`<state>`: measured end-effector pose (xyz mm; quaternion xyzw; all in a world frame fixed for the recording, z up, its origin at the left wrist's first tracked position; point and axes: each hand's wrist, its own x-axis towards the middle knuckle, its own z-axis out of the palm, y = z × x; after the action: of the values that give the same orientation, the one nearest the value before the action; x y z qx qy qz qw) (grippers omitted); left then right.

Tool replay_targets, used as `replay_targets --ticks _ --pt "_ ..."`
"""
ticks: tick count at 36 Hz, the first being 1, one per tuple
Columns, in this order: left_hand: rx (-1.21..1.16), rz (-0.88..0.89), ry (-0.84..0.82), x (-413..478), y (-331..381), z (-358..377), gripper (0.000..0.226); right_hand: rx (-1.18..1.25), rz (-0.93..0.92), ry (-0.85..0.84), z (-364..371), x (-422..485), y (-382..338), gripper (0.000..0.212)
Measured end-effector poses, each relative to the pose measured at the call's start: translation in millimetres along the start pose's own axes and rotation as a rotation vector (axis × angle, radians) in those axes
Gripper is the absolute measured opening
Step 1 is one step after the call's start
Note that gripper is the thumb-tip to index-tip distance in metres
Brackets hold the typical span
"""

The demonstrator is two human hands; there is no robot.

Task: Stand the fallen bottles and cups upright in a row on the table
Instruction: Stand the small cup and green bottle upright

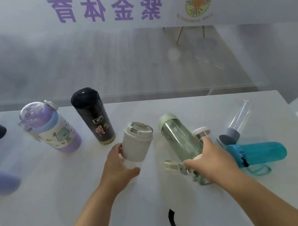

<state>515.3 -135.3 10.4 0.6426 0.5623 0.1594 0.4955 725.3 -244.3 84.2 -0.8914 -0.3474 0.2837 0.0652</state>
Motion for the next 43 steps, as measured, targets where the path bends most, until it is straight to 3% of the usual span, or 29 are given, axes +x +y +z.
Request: replay_targets --ticks 11,15,21,25,31,35,39,43 --pt "-0.165 0.086 0.038 -13 -28 3 0.083 -0.320 -0.265 0.168 -60 15 -49 0.053" --pt "-0.169 0.079 0.077 -15 -31 -3 0.079 -0.447 -0.350 0.177 -68 24 -73 0.032" --pt "-0.136 0.131 0.122 -22 -35 -12 0.081 -0.567 -0.561 0.171 -71 33 -102 0.031" --pt "-0.192 0.152 0.132 -30 -35 -19 0.095 -0.440 -0.651 0.153 -74 41 -117 0.050" --pt "-0.189 0.221 0.141 -38 -19 -32 0.087 -0.193 -0.753 0.364 -68 54 -129 0.037" --pt "-0.139 0.286 0.168 -42 -13 -36 0.090 -0.077 -0.718 0.507 -65 62 -139 0.038" --pt "-0.067 0.329 0.207 -47 -7 -38 0.086 -0.093 -0.720 0.428 -65 73 -148 0.041" --pt "0.013 0.371 0.233 -49 2 -41 0.069 -0.159 -0.813 0.263 -69 75 -156 0.040"
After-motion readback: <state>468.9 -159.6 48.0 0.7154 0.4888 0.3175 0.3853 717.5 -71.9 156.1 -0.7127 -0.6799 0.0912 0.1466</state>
